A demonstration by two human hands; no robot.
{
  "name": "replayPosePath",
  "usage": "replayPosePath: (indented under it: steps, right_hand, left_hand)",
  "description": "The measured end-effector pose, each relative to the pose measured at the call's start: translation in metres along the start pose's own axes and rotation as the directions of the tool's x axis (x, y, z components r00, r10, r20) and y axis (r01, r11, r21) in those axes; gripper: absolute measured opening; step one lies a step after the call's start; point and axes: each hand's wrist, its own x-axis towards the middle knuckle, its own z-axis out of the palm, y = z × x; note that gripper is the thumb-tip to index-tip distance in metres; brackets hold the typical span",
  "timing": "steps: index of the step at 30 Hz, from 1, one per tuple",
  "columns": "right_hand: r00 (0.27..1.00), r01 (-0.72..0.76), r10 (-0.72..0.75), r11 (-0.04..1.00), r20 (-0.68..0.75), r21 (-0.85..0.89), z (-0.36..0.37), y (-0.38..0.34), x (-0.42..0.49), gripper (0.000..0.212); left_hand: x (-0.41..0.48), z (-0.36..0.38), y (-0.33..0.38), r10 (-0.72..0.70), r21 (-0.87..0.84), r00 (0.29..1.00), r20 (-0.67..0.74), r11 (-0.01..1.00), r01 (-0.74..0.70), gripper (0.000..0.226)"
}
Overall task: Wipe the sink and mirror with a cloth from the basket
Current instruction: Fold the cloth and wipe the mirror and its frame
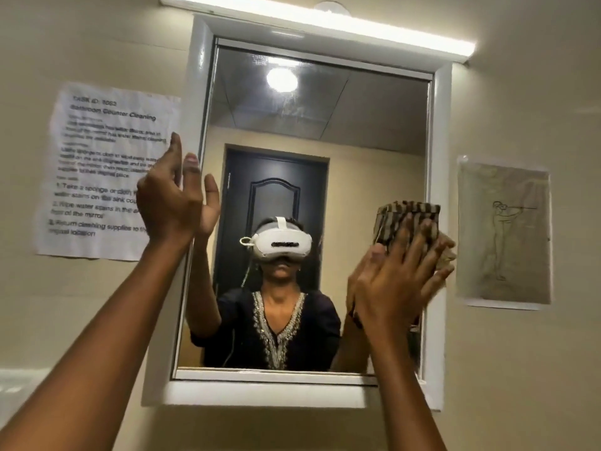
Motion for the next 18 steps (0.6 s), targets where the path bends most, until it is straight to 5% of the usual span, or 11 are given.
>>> replayPosePath:
  steps: [3,5,7,9,15,18]
  right_hand:
    - [0.995,-0.094,0.095,0.993,-0.015,0.076,0.007,-0.044,-0.013,0.063]
    - [0.988,0.138,-0.146,0.982,0.055,0.127,0.010,-0.081,-0.043,0.063]
    - [0.863,0.432,-0.478,0.867,0.166,0.249,0.012,-0.118,-0.089,0.062]
    - [0.763,0.558,-0.616,0.780,0.194,0.282,0.015,-0.134,-0.131,0.060]
    - [0.699,0.641,-0.668,0.743,0.254,0.192,0.009,-0.088,-0.143,0.062]
    - [0.836,0.494,-0.489,0.868,0.247,0.049,0.005,-0.023,-0.130,0.063]
  left_hand:
    - [0.002,0.001,-0.003,0.001,-0.028,1.000,0.009,1.000,0.000,0.052]
    - [0.001,0.000,-0.002,0.001,-0.062,1.000,0.028,0.998,0.001,0.053]
    - [0.003,-0.001,-0.003,-0.017,-0.110,0.999,0.040,0.994,0.021,0.051]
    - [0.005,-0.002,-0.005,-0.041,-0.132,0.999,0.029,0.990,0.044,0.051]
    - [0.004,-0.001,-0.003,-0.063,-0.076,0.998,0.021,0.995,0.064,0.053]
    - [0.003,-0.002,-0.003,-0.053,-0.034,0.998,0.029,0.998,0.054,0.053]
